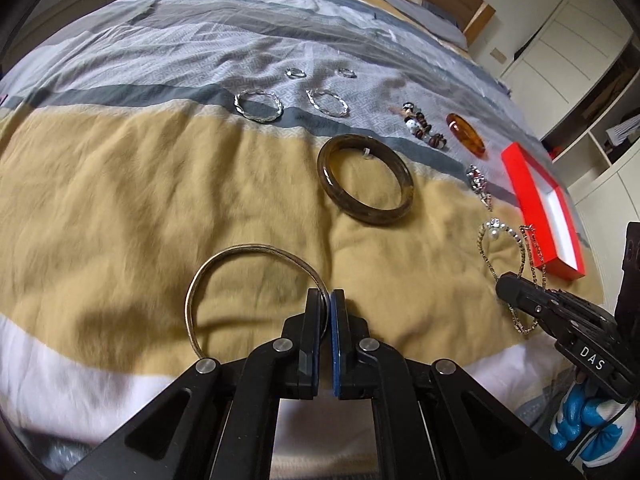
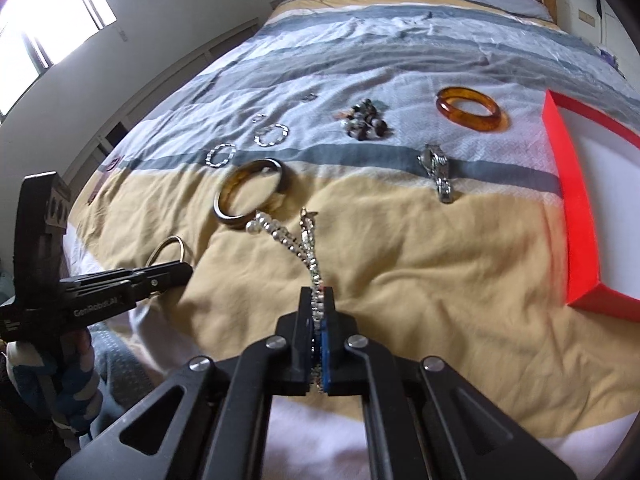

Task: Organize jewelry
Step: 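Carry the silver bangle and silver chain necklace over the red box with both tools, then open both tools to drop the bangle and necklace into the box, then withdraw both tools from the box back over the duvet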

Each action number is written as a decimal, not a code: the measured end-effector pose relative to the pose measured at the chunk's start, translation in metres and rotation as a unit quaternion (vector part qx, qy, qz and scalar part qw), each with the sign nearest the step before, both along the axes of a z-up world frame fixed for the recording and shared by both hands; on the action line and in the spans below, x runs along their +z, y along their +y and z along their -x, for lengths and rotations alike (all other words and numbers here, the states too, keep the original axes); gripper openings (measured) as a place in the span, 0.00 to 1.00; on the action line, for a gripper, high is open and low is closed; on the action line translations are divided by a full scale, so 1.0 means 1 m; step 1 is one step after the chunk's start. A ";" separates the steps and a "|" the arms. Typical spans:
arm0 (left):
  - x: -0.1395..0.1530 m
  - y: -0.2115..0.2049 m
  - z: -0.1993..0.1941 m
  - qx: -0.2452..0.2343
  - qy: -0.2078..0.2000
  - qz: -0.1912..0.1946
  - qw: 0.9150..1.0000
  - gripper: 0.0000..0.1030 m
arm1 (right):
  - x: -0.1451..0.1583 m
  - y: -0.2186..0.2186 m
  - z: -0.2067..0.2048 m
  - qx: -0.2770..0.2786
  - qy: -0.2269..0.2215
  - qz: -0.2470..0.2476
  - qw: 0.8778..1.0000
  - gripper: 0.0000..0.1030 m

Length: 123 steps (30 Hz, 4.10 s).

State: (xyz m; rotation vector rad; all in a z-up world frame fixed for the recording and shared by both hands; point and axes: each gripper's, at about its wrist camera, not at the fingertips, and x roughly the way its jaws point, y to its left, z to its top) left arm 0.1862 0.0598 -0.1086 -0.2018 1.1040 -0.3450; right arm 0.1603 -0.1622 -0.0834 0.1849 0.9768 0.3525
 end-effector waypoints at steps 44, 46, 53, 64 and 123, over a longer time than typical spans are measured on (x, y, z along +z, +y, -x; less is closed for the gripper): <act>0.128 -0.263 -0.011 -0.172 -0.067 0.098 0.978 0.03 | 0.066 -0.234 0.047 -0.170 -0.086 -0.015 0.982 0.03; 0.124 -0.281 -0.020 -0.180 -0.061 0.098 0.977 0.03 | 0.061 -0.250 0.038 -0.177 -0.081 -0.014 0.981 0.02; 0.090 -0.340 -0.046 -0.203 -0.033 0.087 0.975 0.03 | 0.038 -0.285 0.012 -0.194 -0.059 -0.005 0.979 0.03; 0.034 -0.328 -0.075 -0.165 0.002 0.025 0.986 0.03 | -0.006 -0.293 -0.018 -0.185 -0.017 0.006 0.983 0.03; 0.090 -0.150 0.056 -0.045 -0.073 -0.022 0.996 0.41 | 0.070 -0.227 0.089 -0.194 -0.064 -0.001 0.979 0.45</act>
